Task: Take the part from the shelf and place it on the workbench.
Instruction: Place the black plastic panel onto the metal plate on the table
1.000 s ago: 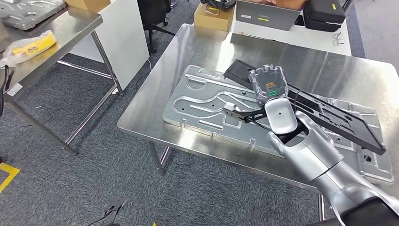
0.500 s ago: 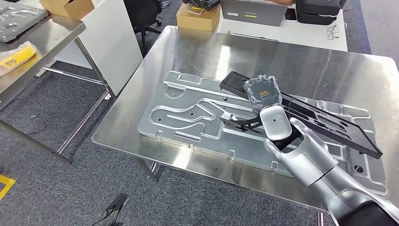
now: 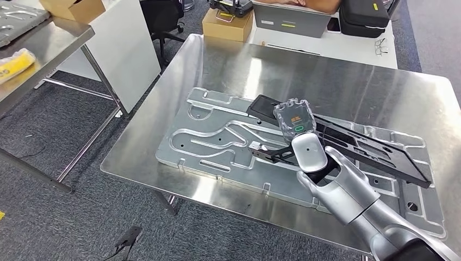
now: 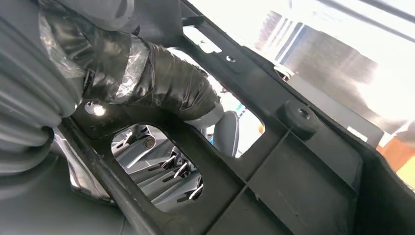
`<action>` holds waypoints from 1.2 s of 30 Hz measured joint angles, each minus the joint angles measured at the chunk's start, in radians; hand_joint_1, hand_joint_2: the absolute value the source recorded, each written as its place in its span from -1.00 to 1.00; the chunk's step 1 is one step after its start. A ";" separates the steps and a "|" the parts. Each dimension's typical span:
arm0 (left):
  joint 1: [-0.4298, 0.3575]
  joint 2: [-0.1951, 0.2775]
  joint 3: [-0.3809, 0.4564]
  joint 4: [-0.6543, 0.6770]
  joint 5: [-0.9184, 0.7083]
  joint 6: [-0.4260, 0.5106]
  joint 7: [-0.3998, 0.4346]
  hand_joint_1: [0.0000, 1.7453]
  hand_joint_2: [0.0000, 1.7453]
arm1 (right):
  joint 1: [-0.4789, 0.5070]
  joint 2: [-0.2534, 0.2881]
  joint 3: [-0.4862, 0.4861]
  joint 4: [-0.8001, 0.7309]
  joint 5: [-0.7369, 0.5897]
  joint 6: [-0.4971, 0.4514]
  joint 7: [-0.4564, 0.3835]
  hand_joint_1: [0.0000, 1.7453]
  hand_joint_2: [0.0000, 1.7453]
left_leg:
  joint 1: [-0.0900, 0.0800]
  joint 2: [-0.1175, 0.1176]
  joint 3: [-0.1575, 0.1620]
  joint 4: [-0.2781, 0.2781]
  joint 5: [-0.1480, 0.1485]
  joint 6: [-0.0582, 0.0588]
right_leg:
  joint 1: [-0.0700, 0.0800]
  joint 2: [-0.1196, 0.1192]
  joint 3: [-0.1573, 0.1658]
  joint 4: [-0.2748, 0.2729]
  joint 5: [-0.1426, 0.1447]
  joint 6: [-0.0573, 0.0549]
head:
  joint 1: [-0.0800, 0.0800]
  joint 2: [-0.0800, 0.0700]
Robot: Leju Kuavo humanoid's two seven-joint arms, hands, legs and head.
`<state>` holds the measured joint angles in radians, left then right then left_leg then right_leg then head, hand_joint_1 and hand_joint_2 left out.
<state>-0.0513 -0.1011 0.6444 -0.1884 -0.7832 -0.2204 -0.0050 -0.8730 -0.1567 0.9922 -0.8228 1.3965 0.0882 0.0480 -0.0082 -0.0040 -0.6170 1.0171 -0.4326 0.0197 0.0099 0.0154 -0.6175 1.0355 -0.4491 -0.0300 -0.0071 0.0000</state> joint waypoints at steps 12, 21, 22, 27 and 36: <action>-0.001 -0.027 0.016 0.000 0.022 0.001 -0.001 -1.00 -1.00 | 0.000 0.044 0.013 0.016 -0.013 -0.002 -0.033 -1.00 -1.00 | 0.000 0.000 0.000 0.002 -0.002 0.004 | -0.001 0.000 0.004 -0.005 0.002 0.003 | 0.000 0.000; -0.001 -0.035 0.025 0.000 0.020 0.006 0.004 -1.00 -1.00 | 0.007 0.061 0.021 0.067 -0.024 -0.032 -0.030 -1.00 -1.00 | 0.000 0.000 0.001 0.002 -0.002 0.004 | 0.000 0.000 0.004 -0.005 0.002 0.003 | 0.000 0.000; -0.001 -0.036 0.026 0.000 0.020 0.008 0.004 -1.00 -1.00 | 0.007 0.063 0.021 0.071 -0.029 -0.037 -0.030 -1.00 -1.00 | 0.000 0.000 0.001 0.002 -0.002 0.004 | 0.000 0.000 0.004 -0.005 0.002 0.003 | 0.000 0.000; 0.001 -0.037 0.030 0.000 0.020 0.019 0.005 -1.00 -1.00 | 0.007 0.076 0.020 0.083 -0.067 -0.069 -0.042 -1.00 -1.00 | 0.001 0.000 0.001 0.002 -0.002 0.004 | 0.001 0.001 0.004 -0.005 0.002 0.003 | 0.000 0.000; 0.008 -0.042 0.036 0.000 0.019 0.027 0.004 -1.00 -1.00 | 0.011 0.088 0.019 -0.051 -0.166 -0.016 -0.073 -1.00 -1.00 | 0.000 0.000 0.001 0.004 -0.003 0.006 | 0.000 0.001 0.004 -0.006 0.002 0.004 | 0.000 0.000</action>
<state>-0.0434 -0.1427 0.6801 -0.1883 -0.7641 -0.1938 -0.0008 -0.8623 -0.0687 1.0116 -0.8736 1.2308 0.0718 -0.0249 -0.0086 -0.0038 -0.6159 1.0208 -0.4353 0.0257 0.0098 0.0163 -0.6131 1.0299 -0.4474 -0.0262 -0.0070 0.0000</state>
